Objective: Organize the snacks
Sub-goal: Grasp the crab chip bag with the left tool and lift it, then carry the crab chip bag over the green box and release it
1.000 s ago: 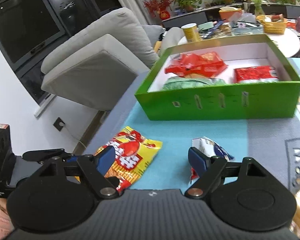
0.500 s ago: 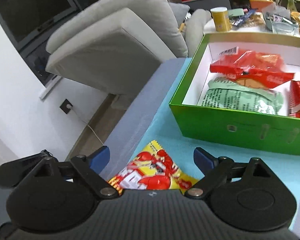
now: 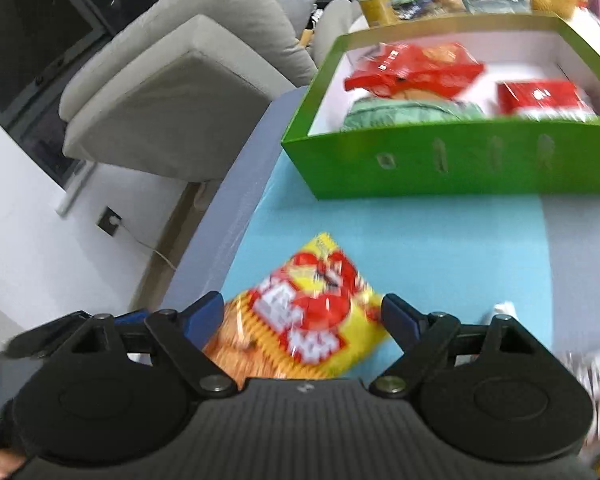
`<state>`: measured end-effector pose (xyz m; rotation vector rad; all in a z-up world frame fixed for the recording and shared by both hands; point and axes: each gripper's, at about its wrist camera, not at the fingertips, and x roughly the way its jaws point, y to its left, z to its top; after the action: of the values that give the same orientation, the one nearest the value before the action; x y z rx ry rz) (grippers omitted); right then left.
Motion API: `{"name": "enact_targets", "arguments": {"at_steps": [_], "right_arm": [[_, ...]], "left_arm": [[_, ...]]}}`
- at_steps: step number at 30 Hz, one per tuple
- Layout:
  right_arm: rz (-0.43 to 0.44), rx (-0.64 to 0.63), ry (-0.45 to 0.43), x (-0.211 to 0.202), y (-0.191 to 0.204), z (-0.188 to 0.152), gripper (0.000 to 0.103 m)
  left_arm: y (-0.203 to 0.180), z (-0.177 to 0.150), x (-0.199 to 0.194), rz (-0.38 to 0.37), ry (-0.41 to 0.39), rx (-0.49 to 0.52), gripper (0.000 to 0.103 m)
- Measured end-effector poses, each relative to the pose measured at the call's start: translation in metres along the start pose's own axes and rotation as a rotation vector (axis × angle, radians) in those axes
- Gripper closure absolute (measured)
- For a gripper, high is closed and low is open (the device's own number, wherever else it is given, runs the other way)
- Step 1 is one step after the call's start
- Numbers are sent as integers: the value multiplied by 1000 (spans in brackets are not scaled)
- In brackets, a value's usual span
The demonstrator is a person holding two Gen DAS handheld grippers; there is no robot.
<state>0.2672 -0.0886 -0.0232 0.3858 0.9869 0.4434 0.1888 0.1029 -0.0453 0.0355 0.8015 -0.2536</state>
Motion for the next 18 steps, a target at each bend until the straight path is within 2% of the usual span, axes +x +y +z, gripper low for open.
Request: {"name": "enact_targets", "arguments": {"at_steps": [3, 6, 8, 10, 11, 15, 18], "right_arm": [[30, 27, -1, -12, -5, -7, 46], [23, -51, -31, -15, 0, -6, 46], [6, -109, -58, -17, 2, -3, 45], [-3, -113, -54, -13, 1, -2, 45], [3, -104, -42, -11, 0, -3, 45], [1, -71, -24, -2, -4, -10, 45], [1, -6, -31, 5, -12, -8, 45]], "left_arm": [[-4, 3, 8, 55, -26, 16, 32], [-5, 13, 19, 130, -39, 12, 32], [-1, 18, 20, 141, -27, -34, 33], [3, 20, 16, 95, -32, -83, 33], [5, 18, 11, 45, -37, -102, 33], [5, 10, 8, -101, -2, -111, 33], [-3, 5, 17, -138, 40, -76, 33]]}}
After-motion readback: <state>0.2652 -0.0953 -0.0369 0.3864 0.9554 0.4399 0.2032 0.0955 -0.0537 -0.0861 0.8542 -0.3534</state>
